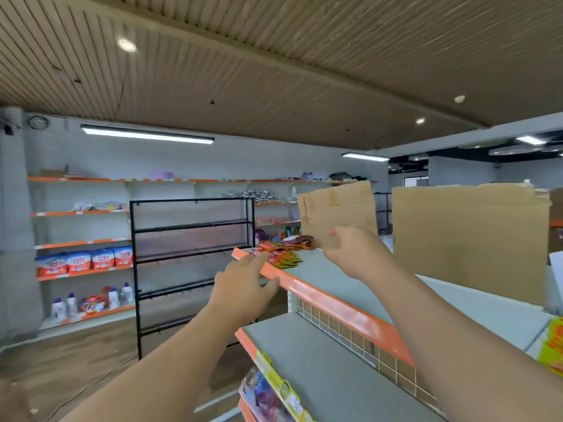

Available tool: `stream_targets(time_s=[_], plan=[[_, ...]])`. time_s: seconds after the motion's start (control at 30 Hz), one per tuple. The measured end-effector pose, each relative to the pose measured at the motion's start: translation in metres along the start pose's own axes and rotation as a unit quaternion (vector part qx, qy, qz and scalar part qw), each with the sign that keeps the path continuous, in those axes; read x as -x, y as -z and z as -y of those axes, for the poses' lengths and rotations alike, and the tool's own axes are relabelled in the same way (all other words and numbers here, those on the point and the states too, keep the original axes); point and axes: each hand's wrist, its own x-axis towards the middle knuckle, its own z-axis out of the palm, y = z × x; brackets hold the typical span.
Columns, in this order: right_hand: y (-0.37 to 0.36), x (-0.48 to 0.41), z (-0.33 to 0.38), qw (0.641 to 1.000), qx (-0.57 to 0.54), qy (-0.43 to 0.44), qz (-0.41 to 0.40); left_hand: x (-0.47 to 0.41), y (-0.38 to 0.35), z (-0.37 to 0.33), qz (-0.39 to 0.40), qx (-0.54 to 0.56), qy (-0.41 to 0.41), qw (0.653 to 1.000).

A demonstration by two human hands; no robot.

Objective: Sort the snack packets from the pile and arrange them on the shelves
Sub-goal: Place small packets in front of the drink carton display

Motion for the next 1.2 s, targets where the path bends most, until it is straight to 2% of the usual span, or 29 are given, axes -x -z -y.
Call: stream_targets(time_s=[0.43,0.73,0.9,1.2], plan=[[-0.065,-0.13,0.016,0.999,0.032,0.003,0.038,-0.121,-0.062,0.073,-0.008,0.019,0.021,1.0],[-0.155,-0.236,0.04,0.996,0.066,-0.046,0.034,-0.246,-0.108,0.169,-0.002,0.052,-0.031,0.998],[-0.2,-0.29,0.046,0.992,0.074,-0.099,0.029,-0.314,-0.144,0.214,0.031,0.076,-0.077,0.994],[-0.238,-0.357,0.016,0.979,0.109,-0.168,0.037,-0.406,-0.207,0.223,0.056,0.182,-0.128,0.973]])
